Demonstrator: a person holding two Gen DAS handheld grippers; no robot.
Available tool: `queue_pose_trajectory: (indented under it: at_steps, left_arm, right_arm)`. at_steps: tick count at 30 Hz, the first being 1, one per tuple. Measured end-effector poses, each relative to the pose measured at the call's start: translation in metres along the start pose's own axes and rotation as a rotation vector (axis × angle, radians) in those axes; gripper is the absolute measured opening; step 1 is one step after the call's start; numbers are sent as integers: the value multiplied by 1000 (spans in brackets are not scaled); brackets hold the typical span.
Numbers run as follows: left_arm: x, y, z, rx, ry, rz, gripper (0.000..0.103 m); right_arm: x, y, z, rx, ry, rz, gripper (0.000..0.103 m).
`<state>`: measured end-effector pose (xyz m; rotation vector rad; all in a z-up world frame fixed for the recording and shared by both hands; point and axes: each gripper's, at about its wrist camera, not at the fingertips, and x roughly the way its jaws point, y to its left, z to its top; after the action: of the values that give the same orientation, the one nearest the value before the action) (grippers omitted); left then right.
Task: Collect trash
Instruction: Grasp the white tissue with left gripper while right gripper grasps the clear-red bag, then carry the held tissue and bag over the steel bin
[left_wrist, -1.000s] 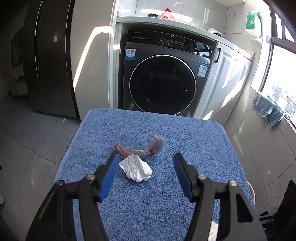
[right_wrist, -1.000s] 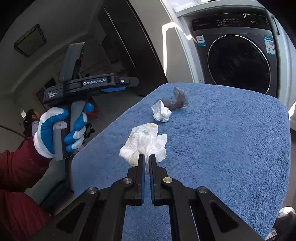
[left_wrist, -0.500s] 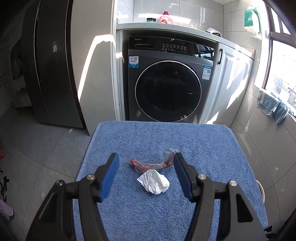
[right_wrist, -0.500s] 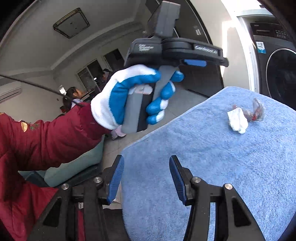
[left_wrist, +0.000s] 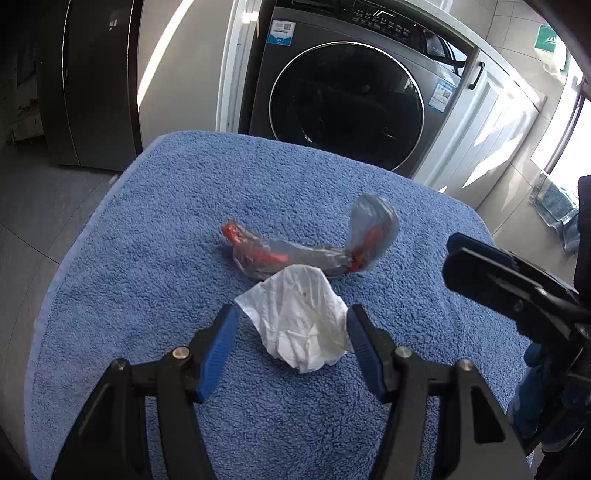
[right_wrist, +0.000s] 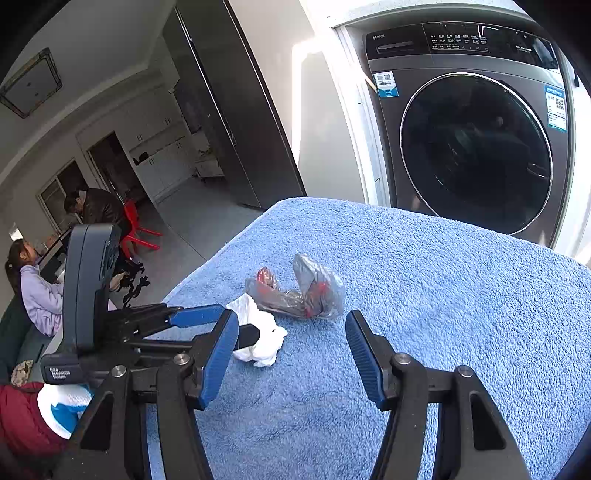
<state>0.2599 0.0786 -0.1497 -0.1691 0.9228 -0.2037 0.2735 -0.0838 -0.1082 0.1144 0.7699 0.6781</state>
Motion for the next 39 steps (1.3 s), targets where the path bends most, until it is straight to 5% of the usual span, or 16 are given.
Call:
queue_pose_trajectory:
  at_steps: [5,7,8,10,12,18,30,39]
  left_arm:
    - [10,5,1,-40,-6,-48,59]
    - [13,7,1,-49,-3,-66,47]
    - [13,6,1,-47,2,-77,35]
    - [10,4,0,-41,-3,-85,25]
    - [5,3,-1,-27,-7,-88,13]
    - [-32,-2,-7,8,-39,-99,8]
    - [-137,-12,-22,63,-147,-73,8]
    - [-161,-99,-29,192,-157,-179,8]
  right_arm:
    - [40,-15,13,47,42,6,58]
    - [49,-15,14,51,63,14,54]
    - [52,-13,14,46,71,17,49]
    - [54,-11,11,47,91,14,17]
    - [44,-8,5,51,90,10,5]
    - [-8,-6,-9,88,4,-12,3]
    - [-180,15,-65,88,-174,-105,3]
    - [-307,-4,-118,169,-307,-327,3]
